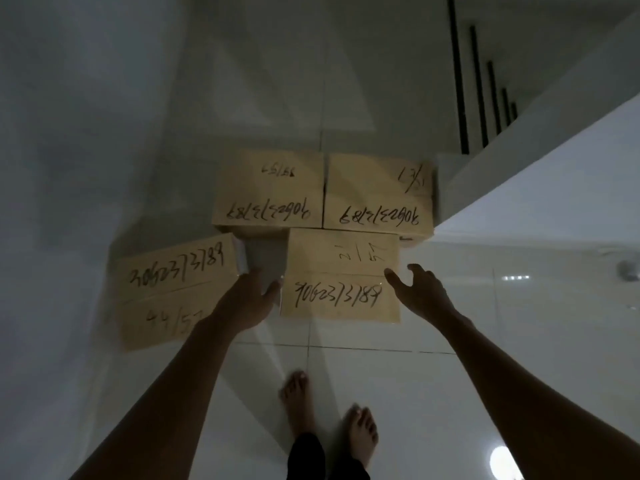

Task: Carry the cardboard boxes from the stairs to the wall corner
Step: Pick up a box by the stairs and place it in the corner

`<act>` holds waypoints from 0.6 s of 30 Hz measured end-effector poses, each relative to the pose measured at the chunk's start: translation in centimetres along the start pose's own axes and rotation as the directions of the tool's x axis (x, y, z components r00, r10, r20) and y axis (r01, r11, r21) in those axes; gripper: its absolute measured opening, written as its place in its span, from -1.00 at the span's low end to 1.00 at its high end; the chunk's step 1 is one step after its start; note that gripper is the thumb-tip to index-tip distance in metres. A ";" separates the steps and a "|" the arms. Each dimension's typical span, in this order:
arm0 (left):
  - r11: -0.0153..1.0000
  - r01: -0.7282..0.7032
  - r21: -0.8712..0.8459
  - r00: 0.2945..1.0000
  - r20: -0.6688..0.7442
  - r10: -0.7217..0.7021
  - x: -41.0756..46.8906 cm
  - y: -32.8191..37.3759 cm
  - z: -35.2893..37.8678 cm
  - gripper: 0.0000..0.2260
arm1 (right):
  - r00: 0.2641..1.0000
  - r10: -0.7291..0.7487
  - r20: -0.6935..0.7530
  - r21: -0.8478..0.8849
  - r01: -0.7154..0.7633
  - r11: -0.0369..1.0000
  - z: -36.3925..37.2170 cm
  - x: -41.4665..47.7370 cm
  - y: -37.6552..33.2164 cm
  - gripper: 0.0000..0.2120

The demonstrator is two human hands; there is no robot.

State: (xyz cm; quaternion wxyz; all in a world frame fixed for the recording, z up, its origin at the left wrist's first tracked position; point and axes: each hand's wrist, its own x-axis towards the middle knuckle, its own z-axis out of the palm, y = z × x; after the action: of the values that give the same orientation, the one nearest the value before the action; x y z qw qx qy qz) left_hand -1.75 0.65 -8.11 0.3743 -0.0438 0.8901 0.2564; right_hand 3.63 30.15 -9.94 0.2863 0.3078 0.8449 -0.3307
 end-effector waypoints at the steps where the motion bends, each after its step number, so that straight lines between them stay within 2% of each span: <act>1: 0.999 0.028 -0.036 1.000 0.015 -0.027 2.4 -1.0 1.3 -0.53 | 1.000 0.027 -0.002 0.026 -0.027 0.999 1.4 2.2 1.0 -0.30; 5: 0.982 0.133 -0.131 0.991 0.000 -0.134 11.2 -4.3 6.5 -0.50 | 0.992 0.122 -0.023 0.087 -0.120 0.989 6.4 9.3 4.7 -0.13; 7: 0.954 0.183 -0.236 0.980 -0.027 -0.195 14.5 -5.4 8.8 -0.46 | 0.987 0.159 -0.022 0.172 -0.153 0.973 8.2 12.3 6.2 -0.08; 8: 0.934 0.200 -0.296 0.975 -0.032 -0.219 16.0 -5.7 9.8 -0.41 | 0.985 0.171 -0.024 0.225 -0.162 0.961 9.0 13.7 7.0 -0.06; 11: 0.855 0.266 -0.446 0.952 -0.016 -0.305 19.4 -6.1 12.2 -0.06 | 0.977 0.215 -0.004 0.366 -0.199 0.909 10.4 16.8 9.0 0.00; 13: 0.801 0.290 -0.524 0.943 0.016 -0.331 20.7 -6.5 13.5 -0.14 | 0.975 0.218 0.041 0.441 -0.213 0.872 11.0 18.1 10.1 0.01; 16: 0.759 0.285 -0.585 0.953 0.088 -0.291 21.1 -6.9 14.7 -0.40 | 0.983 0.122 0.139 0.563 -0.180 0.807 11.6 18.8 10.9 -0.28; 18: 0.742 0.277 -0.610 0.958 0.112 -0.266 20.8 -7.1 15.1 -0.41 | 0.982 0.052 0.183 0.611 -0.156 0.776 11.8 18.8 11.1 -0.35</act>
State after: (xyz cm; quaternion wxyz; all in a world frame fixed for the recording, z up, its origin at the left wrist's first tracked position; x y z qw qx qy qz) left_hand -4.98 4.30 -34.29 0.3800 -0.2909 0.7370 0.4773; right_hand 2.65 34.29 -34.38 0.2518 0.4044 0.6450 -0.5976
